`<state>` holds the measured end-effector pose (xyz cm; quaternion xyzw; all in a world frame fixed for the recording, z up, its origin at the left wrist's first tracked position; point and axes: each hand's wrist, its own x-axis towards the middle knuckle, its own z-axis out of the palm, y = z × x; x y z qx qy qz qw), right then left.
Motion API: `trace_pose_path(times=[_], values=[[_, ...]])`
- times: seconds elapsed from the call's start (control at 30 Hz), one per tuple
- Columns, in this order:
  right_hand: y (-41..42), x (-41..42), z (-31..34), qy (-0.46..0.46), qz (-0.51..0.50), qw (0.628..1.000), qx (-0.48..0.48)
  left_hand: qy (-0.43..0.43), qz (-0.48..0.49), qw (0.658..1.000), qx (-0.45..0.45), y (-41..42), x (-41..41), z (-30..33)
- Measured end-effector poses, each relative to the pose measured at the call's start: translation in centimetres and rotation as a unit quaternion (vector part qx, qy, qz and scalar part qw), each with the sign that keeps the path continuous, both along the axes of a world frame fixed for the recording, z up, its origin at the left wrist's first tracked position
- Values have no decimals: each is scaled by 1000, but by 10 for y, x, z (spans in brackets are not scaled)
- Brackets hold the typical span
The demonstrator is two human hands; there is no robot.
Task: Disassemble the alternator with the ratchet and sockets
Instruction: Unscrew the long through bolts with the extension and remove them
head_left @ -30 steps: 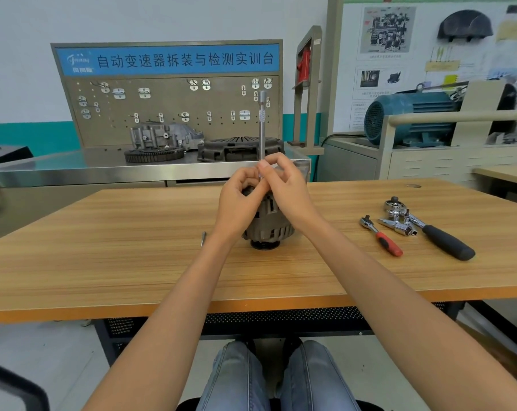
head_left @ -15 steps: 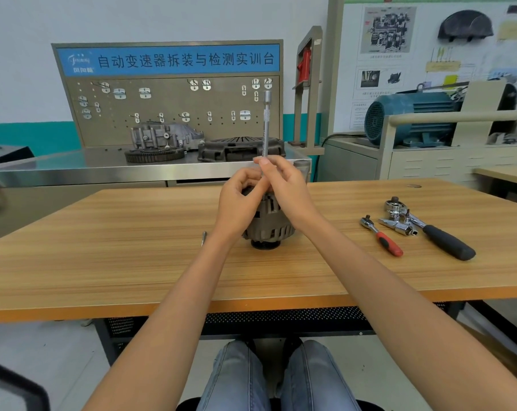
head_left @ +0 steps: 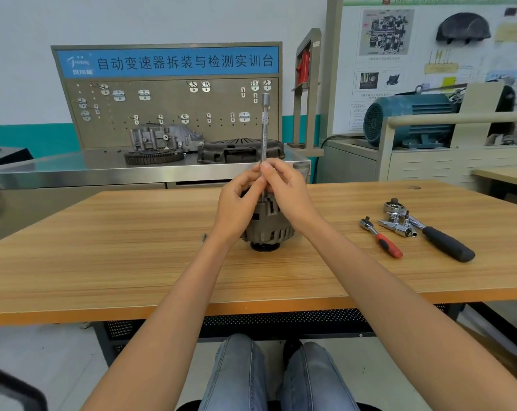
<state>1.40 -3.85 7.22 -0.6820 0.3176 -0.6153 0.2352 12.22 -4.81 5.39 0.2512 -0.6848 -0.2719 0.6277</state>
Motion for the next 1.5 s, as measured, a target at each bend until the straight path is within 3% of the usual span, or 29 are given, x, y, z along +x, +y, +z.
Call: trace_pose_path(times=[0.5, 0.8, 1.5], values=[[0, 2, 1, -36, 15, 999, 32, 2, 17, 1000, 11, -1, 0, 0], [3, 0, 2, -2, 9, 1000, 2, -5, 17, 1000, 7, 0, 0, 0], [1, 2, 1, -15, 9, 1000, 14, 3, 38, 999, 11, -2, -2, 0]])
